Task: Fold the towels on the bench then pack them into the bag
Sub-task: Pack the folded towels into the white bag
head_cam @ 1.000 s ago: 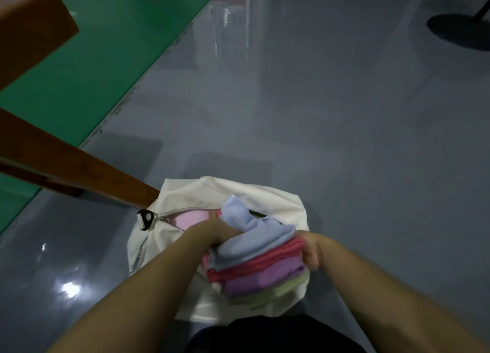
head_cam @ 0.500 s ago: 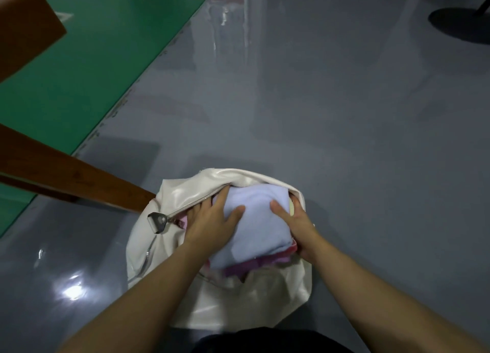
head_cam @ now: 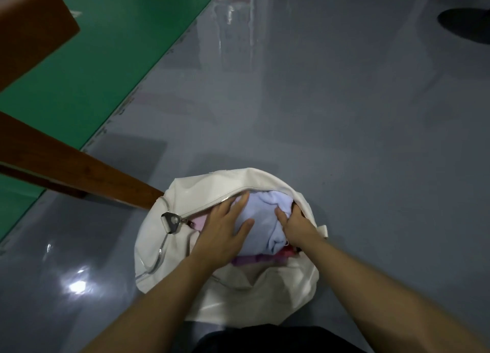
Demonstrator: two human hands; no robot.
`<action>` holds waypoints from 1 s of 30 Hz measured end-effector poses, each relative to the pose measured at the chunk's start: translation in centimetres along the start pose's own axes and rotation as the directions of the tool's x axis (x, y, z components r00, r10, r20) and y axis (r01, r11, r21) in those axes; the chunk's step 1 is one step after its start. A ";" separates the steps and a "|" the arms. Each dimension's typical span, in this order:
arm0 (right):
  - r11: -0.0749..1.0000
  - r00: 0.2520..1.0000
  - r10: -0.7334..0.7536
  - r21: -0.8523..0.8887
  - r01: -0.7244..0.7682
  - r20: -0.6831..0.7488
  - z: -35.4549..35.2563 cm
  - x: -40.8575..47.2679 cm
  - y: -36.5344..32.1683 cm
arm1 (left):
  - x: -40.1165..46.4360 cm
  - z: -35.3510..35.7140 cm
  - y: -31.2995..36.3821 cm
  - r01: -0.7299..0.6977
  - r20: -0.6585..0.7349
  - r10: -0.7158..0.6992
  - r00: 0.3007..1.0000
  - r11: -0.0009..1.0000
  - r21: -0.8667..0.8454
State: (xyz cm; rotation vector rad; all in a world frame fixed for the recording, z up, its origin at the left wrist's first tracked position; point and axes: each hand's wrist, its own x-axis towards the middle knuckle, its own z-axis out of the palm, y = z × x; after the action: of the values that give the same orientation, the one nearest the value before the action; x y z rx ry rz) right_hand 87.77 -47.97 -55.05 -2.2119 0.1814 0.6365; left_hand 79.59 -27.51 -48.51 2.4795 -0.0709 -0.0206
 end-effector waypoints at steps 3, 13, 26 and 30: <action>0.999 1.000 0.008 -0.040 -0.007 0.025 -0.8 -0.8 0.1 | -1.1 1.0 0.0 0.004 0.028 -0.006 1.000 0.997 0.083; 0.745 0.991 -0.079 -0.654 0.132 0.111 -3.7 -8.1 -1.7 | -1.0 1.8 1.8 0.202 0.084 -0.212 0.974 0.973 0.116; 0.806 0.951 -0.292 -0.562 0.188 -0.101 -6.7 -13.1 -3.5 | -0.3 1.2 1.8 -0.032 0.435 0.004 0.900 0.998 0.057; 0.958 0.960 -0.270 -0.125 0.259 -0.076 -7.1 -13.2 -3.7 | -0.9 2.5 1.1 0.096 0.520 -0.151 0.841 0.987 0.131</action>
State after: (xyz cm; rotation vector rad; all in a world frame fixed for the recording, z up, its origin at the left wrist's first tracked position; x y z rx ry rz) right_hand 80.35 -51.80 -42.09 -2.3242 -0.1071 0.4054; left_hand 78.59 -29.86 -49.83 2.5014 -0.1476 -0.7780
